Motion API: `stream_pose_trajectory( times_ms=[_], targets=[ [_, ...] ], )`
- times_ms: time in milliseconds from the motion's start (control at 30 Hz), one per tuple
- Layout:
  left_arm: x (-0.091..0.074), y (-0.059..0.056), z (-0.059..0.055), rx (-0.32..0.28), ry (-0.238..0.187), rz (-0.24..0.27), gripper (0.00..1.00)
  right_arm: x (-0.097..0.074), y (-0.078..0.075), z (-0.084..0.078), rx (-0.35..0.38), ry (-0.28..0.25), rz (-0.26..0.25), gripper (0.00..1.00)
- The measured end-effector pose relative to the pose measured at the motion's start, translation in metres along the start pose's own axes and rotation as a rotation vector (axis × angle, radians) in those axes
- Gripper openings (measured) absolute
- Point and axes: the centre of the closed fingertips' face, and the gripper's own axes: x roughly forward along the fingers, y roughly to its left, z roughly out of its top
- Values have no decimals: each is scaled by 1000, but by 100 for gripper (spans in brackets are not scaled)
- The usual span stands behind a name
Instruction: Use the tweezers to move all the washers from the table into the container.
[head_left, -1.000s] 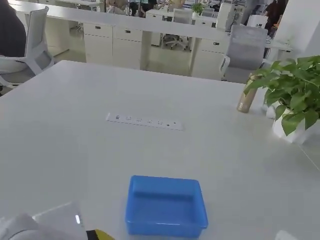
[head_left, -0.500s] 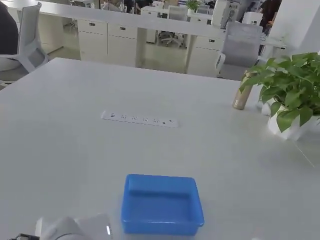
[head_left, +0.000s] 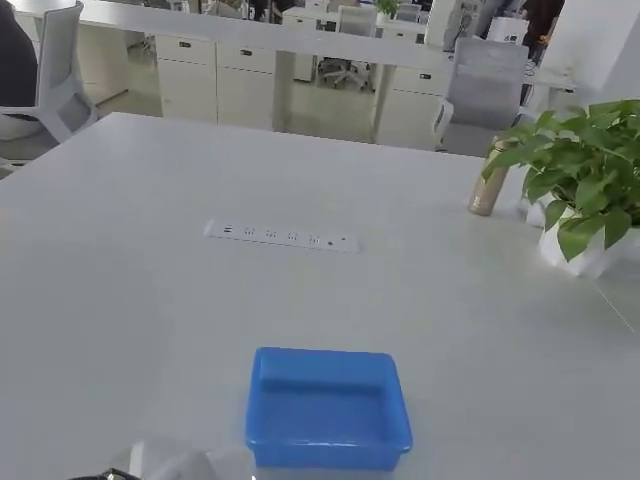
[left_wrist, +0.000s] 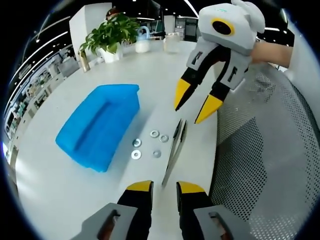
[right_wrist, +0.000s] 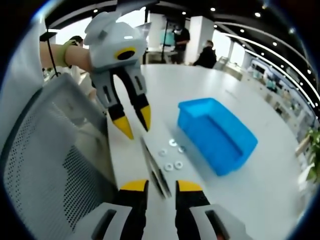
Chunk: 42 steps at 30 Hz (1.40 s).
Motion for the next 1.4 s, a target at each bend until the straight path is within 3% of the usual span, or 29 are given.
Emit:
stream_pose_trajectory(
  times_ms=[500,667,767,900,1167,1400],
  targets=[
    [12,-5,7,5,-1,-27,7,5,-4,-4,13,6,11,18],
    [14,-5,4,51,39,-22,4,5,-3,-5,17,3,10,18],
    [16,-4,1,113,76,-13,0,6,-2,-7,17,2,12,15],
    [16,-4,2,136,81,-13,0,8,-1,-8,13,9,18,16],
    [9,-10,8,161,59,-35,0,8,-4,-8,12,6,14,16],
    [-11,-18,25,178,2,-29,0,10,-2,-7,-4,5,18,15]
  ],
)
